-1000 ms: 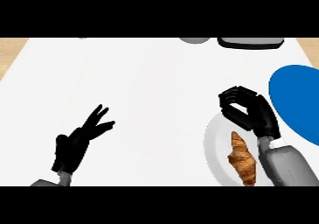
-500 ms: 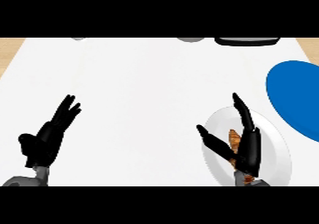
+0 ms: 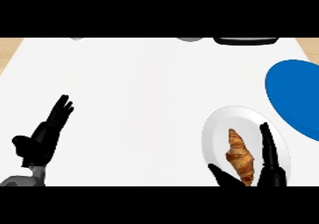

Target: Pick the croissant from the plate and place it in the plate

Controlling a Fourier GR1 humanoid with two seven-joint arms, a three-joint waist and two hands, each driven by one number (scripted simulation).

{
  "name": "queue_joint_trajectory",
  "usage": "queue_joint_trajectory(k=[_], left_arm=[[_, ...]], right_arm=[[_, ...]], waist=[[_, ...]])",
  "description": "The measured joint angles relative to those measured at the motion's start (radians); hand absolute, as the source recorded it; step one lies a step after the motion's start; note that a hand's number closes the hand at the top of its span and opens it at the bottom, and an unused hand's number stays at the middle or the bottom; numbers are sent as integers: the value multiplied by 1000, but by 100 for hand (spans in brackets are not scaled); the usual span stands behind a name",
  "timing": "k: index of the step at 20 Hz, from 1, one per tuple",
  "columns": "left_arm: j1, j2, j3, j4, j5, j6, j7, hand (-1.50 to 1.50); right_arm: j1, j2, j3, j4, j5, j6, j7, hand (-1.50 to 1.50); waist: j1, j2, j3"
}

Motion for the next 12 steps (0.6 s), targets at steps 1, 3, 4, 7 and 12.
queue_joint_trajectory(k=[1, 3, 4, 7, 12], left_arm=[[0, 0, -1, -1, -3, 0, 0, 0], [-4, -3, -2, -1, -8, 1, 2, 0], [-9, -4, 1, 11, -8, -2, -6, 0], [-8, -6, 4, 16, -9, -9, -12, 0], [-28, -18, 10, 24, -15, -16, -1, 0]], right_arm=[[21, -19, -3, -25, 28, 39, 45, -150], [50, -44, -3, -61, 83, 120, 137, -150], [59, -57, 1, -87, 108, 168, 185, -150], [71, -83, 9, -157, 166, 319, 335, -150], [38, -75, 31, -291, 214, 551, 575, -150]], waist=[[0, 0, 0], [3, 1, 0], [3, 2, -1], [10, 3, -1], [15, 3, 1]])
